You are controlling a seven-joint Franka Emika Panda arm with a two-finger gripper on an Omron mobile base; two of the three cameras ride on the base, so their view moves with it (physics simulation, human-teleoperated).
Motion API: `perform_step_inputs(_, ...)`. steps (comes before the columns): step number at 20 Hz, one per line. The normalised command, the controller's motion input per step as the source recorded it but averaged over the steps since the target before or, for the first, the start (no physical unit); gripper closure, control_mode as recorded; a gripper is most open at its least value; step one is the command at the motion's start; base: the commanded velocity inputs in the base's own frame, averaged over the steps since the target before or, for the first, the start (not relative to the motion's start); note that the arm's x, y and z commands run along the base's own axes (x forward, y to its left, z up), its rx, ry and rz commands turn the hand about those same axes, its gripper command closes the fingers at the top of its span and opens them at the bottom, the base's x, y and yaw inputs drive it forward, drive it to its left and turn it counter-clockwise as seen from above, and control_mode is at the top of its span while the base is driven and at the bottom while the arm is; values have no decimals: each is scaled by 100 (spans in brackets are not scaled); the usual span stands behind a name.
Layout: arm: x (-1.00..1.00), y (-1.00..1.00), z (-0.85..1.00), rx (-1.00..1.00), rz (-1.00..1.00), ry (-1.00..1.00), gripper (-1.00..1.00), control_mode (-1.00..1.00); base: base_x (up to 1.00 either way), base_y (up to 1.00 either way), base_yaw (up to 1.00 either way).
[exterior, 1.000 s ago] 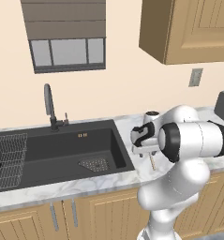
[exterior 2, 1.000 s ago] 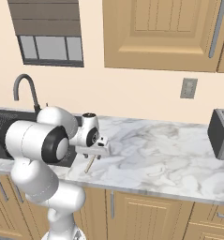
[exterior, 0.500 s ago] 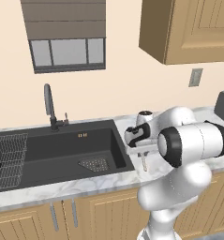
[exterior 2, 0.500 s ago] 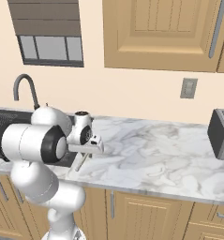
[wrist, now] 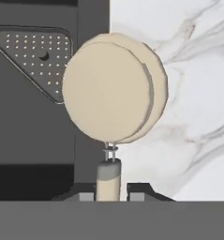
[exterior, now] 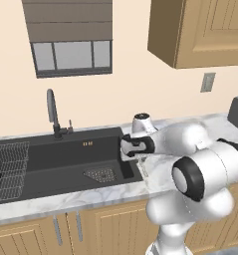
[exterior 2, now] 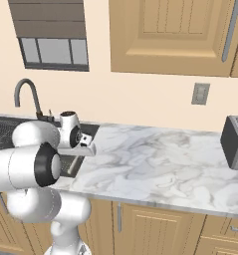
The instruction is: Grab the spray bottle from the cabinet, then place it next to the cutting board for sanitizing. Then grab the dish brush from the countertop next to the sink and place it next to the cutting board.
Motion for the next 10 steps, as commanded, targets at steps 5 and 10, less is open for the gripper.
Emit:
perform_step_inputs(5, -39, 3, 100, 0, 0, -36, 100, -100, 0, 0, 0)
perform_step_inputs(10, -42, 1, 100, 0, 0, -35, 100, -100, 0, 0, 0)
